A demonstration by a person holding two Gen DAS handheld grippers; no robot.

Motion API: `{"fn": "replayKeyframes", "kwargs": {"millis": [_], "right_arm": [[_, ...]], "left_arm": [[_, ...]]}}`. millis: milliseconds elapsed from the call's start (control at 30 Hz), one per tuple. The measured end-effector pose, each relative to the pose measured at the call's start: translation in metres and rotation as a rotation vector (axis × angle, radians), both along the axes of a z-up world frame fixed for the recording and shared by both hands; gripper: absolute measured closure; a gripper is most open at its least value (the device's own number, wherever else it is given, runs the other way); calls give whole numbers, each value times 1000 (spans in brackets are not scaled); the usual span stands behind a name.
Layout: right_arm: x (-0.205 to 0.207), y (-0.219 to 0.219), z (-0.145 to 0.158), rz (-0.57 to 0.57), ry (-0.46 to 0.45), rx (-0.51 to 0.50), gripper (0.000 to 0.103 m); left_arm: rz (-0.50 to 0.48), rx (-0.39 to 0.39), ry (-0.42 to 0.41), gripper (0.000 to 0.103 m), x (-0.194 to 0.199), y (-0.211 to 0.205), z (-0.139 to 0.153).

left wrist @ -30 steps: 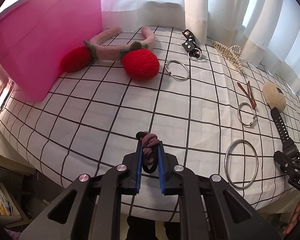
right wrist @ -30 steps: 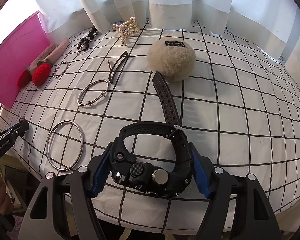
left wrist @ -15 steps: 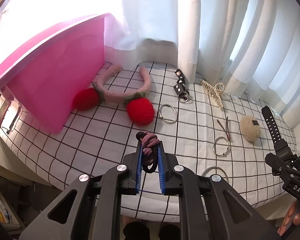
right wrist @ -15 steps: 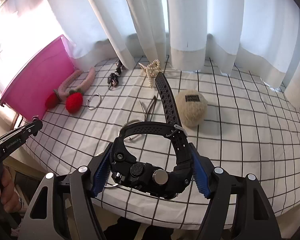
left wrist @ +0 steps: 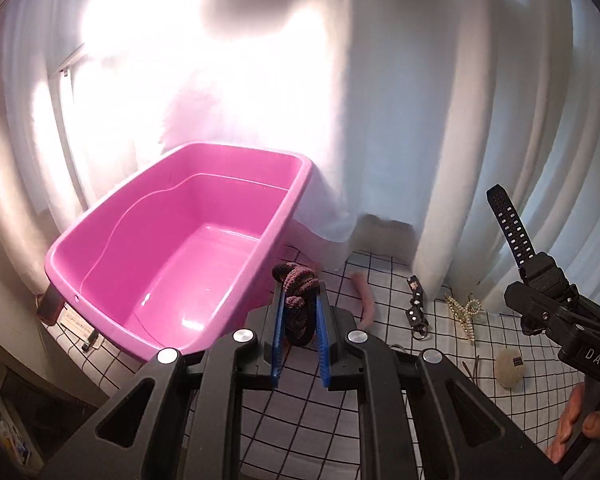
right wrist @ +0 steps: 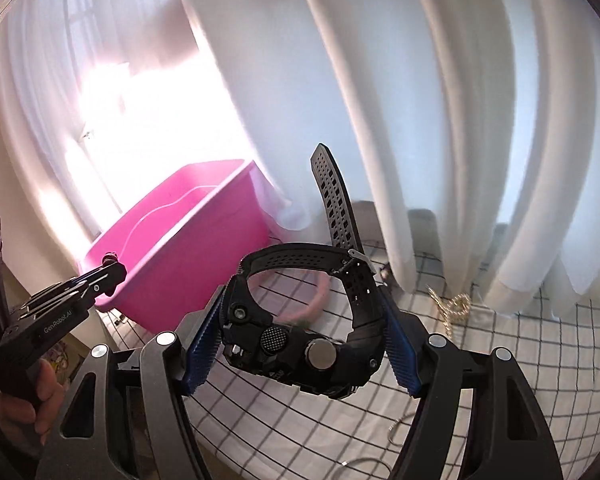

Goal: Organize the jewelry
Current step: 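Carry the hair tie and watch with both tools over the pink tub, then open both tools to drop the hair tie and watch into the tub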

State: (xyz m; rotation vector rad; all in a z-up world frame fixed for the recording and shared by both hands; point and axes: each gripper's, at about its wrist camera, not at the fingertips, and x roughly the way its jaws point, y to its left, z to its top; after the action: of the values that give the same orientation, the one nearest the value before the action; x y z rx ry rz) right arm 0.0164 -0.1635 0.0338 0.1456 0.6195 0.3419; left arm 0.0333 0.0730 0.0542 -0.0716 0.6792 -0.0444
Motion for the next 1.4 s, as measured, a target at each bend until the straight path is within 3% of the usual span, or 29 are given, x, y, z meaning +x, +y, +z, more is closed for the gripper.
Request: {"fn": "replayKeyframes", "kwargs": {"millis": [233,433,600,900,1167,1400], "right_arm": [[76,100,36,188,-47,-43,34],[142,178,47,304,-5,-79,34],[196,227,28,359,131,-120,34],[267,278,-25,381,401,-230,34],[301,302,-61,347,582,-323,34],[326,332,-79,311,668,-401,34]], "left_arm": [[115,15,14,89,50,70,22],[200,-13,102,89,94,119,9],[234,-43,219,89,126,139,-12],[285,-124,535,89,166,165,-80],[300,-168,678,89,178,176,-105],[292,-195,761,89,181,179,-116]]}}
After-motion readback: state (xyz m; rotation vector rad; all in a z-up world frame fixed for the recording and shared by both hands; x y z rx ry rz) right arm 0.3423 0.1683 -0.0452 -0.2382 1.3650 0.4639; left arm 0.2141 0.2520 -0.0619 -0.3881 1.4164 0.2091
